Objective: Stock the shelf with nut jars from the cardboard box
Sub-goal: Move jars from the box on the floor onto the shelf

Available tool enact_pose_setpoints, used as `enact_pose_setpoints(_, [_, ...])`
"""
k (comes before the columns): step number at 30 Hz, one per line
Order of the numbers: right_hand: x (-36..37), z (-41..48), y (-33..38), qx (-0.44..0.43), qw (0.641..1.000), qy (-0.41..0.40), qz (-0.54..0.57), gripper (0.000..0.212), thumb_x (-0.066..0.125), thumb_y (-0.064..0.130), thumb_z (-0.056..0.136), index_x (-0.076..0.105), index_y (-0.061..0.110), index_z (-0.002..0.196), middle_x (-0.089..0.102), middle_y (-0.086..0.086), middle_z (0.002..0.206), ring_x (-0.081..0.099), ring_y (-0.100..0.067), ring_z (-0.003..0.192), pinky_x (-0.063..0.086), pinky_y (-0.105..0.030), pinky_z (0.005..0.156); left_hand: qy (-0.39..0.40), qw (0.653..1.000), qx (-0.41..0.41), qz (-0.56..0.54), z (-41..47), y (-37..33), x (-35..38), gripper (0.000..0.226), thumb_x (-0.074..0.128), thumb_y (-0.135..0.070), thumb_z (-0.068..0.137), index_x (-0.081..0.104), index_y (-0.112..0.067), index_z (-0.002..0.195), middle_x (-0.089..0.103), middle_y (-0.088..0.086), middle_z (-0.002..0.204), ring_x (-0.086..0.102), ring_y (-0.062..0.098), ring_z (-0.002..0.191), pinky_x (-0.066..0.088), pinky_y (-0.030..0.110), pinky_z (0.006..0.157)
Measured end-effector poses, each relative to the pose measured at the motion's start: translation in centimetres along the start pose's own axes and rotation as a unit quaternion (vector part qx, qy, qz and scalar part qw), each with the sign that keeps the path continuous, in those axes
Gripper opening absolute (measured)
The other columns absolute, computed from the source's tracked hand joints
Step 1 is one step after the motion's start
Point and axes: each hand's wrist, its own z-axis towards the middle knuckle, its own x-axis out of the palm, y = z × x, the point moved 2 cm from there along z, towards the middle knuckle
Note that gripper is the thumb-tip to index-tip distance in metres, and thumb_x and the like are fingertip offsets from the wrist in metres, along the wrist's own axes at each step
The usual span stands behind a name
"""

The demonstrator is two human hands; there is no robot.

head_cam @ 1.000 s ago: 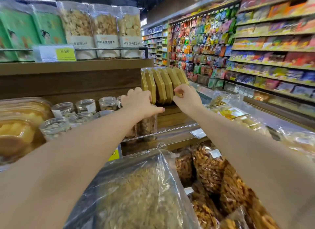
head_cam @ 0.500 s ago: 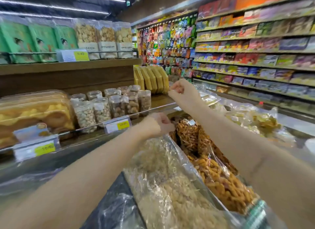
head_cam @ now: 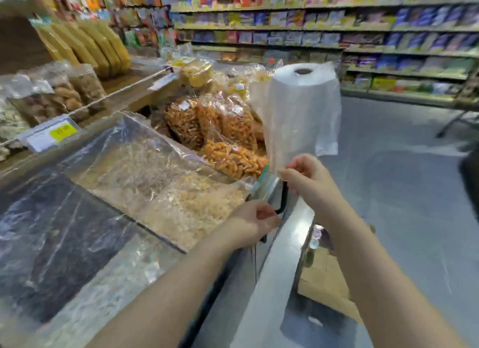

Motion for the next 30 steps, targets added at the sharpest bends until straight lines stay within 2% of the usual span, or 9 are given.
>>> enact_pose_setpoints(3, [-5.6, -1.2, -4.2, 0.07, 0.997, -0.035, -0.018, 0.021, 0.07, 0.029, 0.076, 0.051, 0.022, 0.075, 0.048, -0.003, 0.076, 0.047, -0.018, 0.069, 0.039, -0.034, 0.063, 0.041, 0.999, -0.013, -0.005, 1.5, -1.4, 5.3, 0.016, 0.063, -0.029, 0.084, 0.065, -0.015, 0.09, 0.063, -0.003, 0.081, 0.059, 0.013, 0.077, 0.047, 0.023, 0.065])
enact_pose_setpoints(5, [-9.8, -1.2, -7.2, 0.124, 0.99, -0.057, -0.035, 0.019, 0.067, 0.026, 0.081, 0.05, 0.021, 0.078, 0.047, -0.004, 0.079, 0.047, -0.02, 0.071, 0.039, -0.033, 0.062, 0.066, 0.997, -0.032, -0.019, 2.9, -2.7, 8.9, 0.017, 0.062, -0.028, 0.084, 0.066, -0.014, 0.093, 0.063, -0.002, 0.085, 0.058, 0.01, 0.076, 0.047, 0.021, 0.064])
enact_pose_setpoints(9, [-18.5, -0.6, -11.2, 0.189, 0.976, -0.102, -0.021, 0.017, 0.066, 0.024, 0.085, 0.049, 0.021, 0.081, 0.05, -0.001, 0.08, 0.05, -0.017, 0.067, 0.043, -0.025, 0.052, 0.102, 0.992, -0.062, -0.047, 6.4, -5.6, 16.7, 0.009, 0.062, -0.028, 0.085, 0.061, -0.019, 0.086, 0.062, -0.006, 0.078, 0.058, 0.007, 0.073, 0.047, 0.023, 0.068])
enact_pose_setpoints(12, [-24.9, 0.2, -13.0, 0.166, 0.971, -0.17, -0.027, 0.014, 0.066, 0.021, 0.085, 0.053, 0.022, 0.08, 0.054, 0.001, 0.08, 0.054, -0.019, 0.077, 0.048, -0.036, 0.068, 0.128, 0.984, -0.097, -0.071, 8.8, -7.2, 22.5, 0.013, 0.061, -0.029, 0.086, 0.063, -0.016, 0.091, 0.064, 0.001, 0.086, 0.059, 0.012, 0.078, 0.05, 0.03, 0.071])
enact_pose_setpoints(14, [-28.3, 0.5, -14.7, 0.166, 0.967, -0.192, -0.03, 0.012, 0.064, 0.021, 0.086, 0.053, 0.023, 0.081, 0.055, 0.001, 0.083, 0.055, -0.02, 0.082, 0.048, -0.039, 0.078, 0.154, 0.971, -0.138, -0.121, 10.0, -8.3, 26.0, 0.018, 0.058, -0.028, 0.089, 0.063, -0.014, 0.099, 0.064, 0.0, 0.091, 0.06, 0.011, 0.08, 0.049, 0.027, 0.071])
enact_pose_setpoints(18, [-32.3, 1.4, -19.8, 0.238, 0.955, -0.174, -0.042, 0.01, 0.062, 0.023, 0.088, 0.053, 0.022, 0.084, 0.055, -0.002, 0.089, 0.055, -0.02, 0.088, 0.048, -0.035, 0.079, 0.164, 0.947, -0.2, -0.192, 12.0, -9.3, 29.8, 0.017, 0.053, -0.028, 0.093, 0.059, -0.017, 0.105, 0.063, -0.005, 0.091, 0.059, 0.007, 0.078, 0.047, 0.023, 0.071])
enact_pose_setpoints(24, [-33.6, 5.5, -27.0, 0.317, 0.938, -0.124, -0.063, 0.01, 0.059, 0.024, 0.091, 0.051, 0.024, 0.085, 0.056, -0.003, 0.094, 0.056, -0.021, 0.093, 0.047, -0.031, 0.077, 0.158, 0.943, -0.246, -0.161, 18.7, -6.4, 31.5, 0.016, 0.054, -0.029, 0.091, 0.061, -0.02, 0.103, 0.064, -0.004, 0.099, 0.06, 0.008, 0.081, 0.047, 0.023, 0.07])
enact_pose_setpoints(28, [-34.2, 9.6, -31.9, 0.351, 0.927, -0.107, -0.076, 0.01, 0.06, 0.026, 0.09, 0.051, 0.024, 0.09, 0.056, -0.003, 0.095, 0.055, -0.019, 0.09, 0.047, -0.029, 0.075, 0.192, 0.948, -0.233, -0.099, 25.8, -3.9, 33.3, 0.014, 0.052, -0.025, 0.092, 0.06, -0.013, 0.09, 0.059, -0.003, 0.079, 0.053, 0.009, 0.068, 0.042, 0.022, 0.063])
enact_pose_setpoints(30, [-34.8, 12.0, -34.6, 0.357, 0.923, -0.108, -0.097, 0.009, 0.06, 0.025, 0.09, 0.051, 0.025, 0.088, 0.056, -0.004, 0.092, 0.055, -0.019, 0.086, 0.047, -0.028, 0.073, 0.195, 0.947, -0.243, -0.081, 29.5, -2.4, 34.4, 0.014, 0.051, -0.023, 0.093, 0.059, -0.014, 0.086, 0.056, 0.002, 0.074, 0.049, 0.012, 0.064, 0.042, 0.026, 0.066])
